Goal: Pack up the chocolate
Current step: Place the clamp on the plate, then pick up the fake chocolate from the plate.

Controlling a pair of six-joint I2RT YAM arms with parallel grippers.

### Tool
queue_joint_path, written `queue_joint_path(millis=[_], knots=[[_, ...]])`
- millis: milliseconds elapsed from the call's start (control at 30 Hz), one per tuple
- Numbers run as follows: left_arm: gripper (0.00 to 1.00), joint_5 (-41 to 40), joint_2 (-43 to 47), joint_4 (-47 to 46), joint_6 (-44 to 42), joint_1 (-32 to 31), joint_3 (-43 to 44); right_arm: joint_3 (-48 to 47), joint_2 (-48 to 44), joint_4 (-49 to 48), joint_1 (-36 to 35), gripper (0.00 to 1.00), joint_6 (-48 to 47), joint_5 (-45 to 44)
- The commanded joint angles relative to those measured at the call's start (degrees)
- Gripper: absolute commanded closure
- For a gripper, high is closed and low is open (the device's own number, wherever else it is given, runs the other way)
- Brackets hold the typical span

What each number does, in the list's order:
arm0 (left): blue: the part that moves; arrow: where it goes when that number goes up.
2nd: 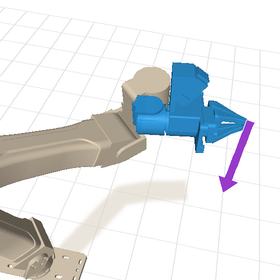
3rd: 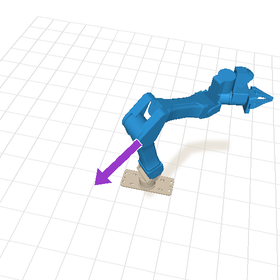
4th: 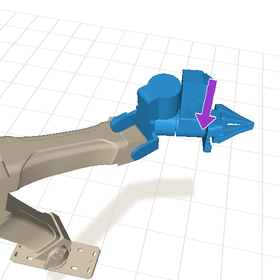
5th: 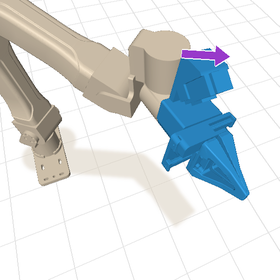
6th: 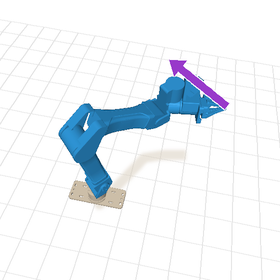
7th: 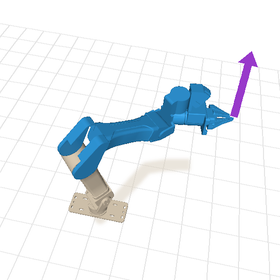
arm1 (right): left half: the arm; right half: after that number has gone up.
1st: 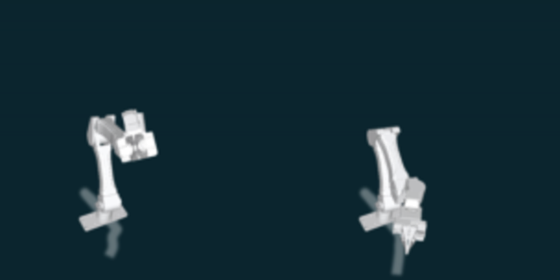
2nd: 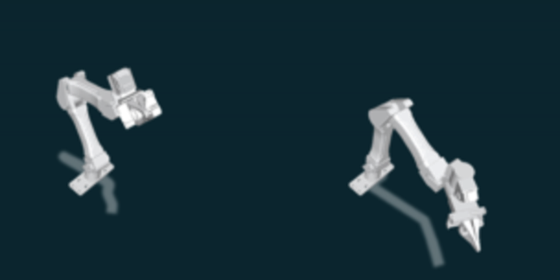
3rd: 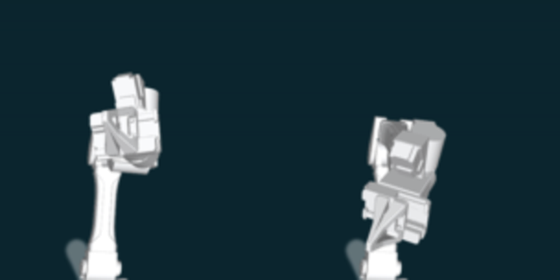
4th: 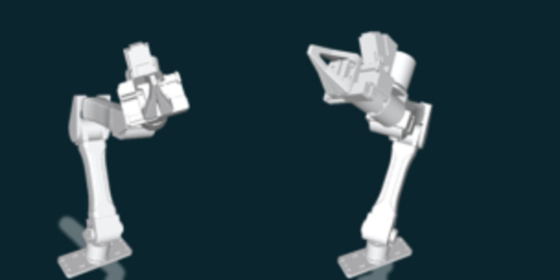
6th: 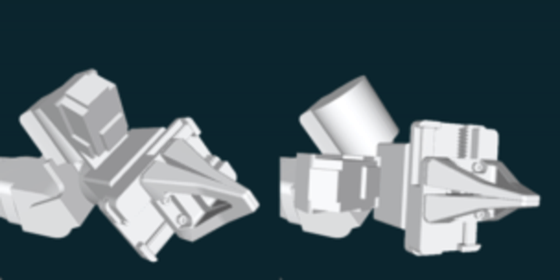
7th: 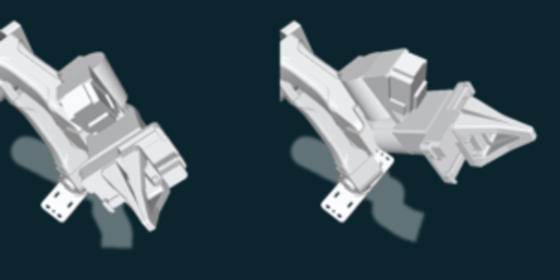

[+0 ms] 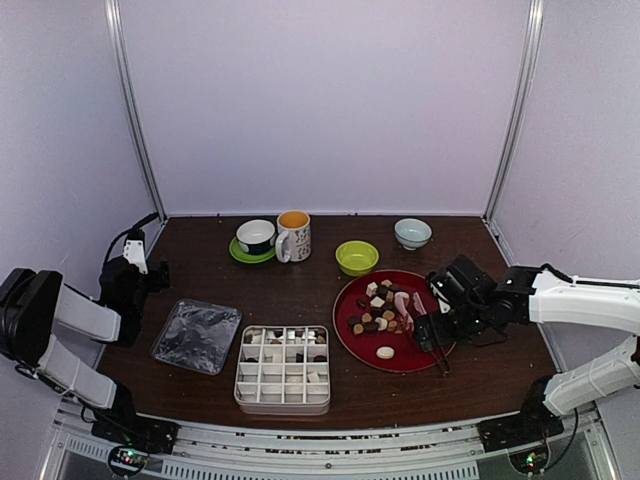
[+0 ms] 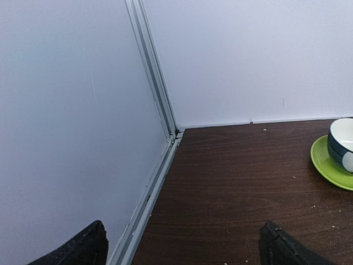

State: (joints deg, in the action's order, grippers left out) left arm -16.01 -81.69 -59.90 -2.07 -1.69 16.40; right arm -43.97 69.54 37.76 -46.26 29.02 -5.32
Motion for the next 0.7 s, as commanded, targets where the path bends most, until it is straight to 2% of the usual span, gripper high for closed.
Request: queue_joint_path(millis=[0, 233, 433, 600, 667], knots=[[0.02, 0.4, -0.3, -2.1, -0.5, 0.4, 0.8, -0.1, 0.7, 2.7, -0.5, 0.04, 1.4, -0.4], [0.02, 0.4, -0.3, -2.1, -0.5, 0.4, 0.9, 0.7, -0.6, 3.6, -1.3, 0.10, 2.3, -1.2], [0.02, 0.4, -0.3, -2.1, -0.5, 0.5, 0.9, 0.1, 3.3, 3.1, -1.4, 0.25, 1.3, -0.4], [0.02, 0.4, -0.3, -2.0, -0.5, 0.4, 0.9, -0.3, 5.2, 1.4, -1.5, 0.27, 1.1, -0.8], [0.02, 0.4, -0.3, -2.1, -0.5, 0.4, 0.9, -0.5, 6.4, 1.1, -1.5, 0.31, 1.4, -1.6]])
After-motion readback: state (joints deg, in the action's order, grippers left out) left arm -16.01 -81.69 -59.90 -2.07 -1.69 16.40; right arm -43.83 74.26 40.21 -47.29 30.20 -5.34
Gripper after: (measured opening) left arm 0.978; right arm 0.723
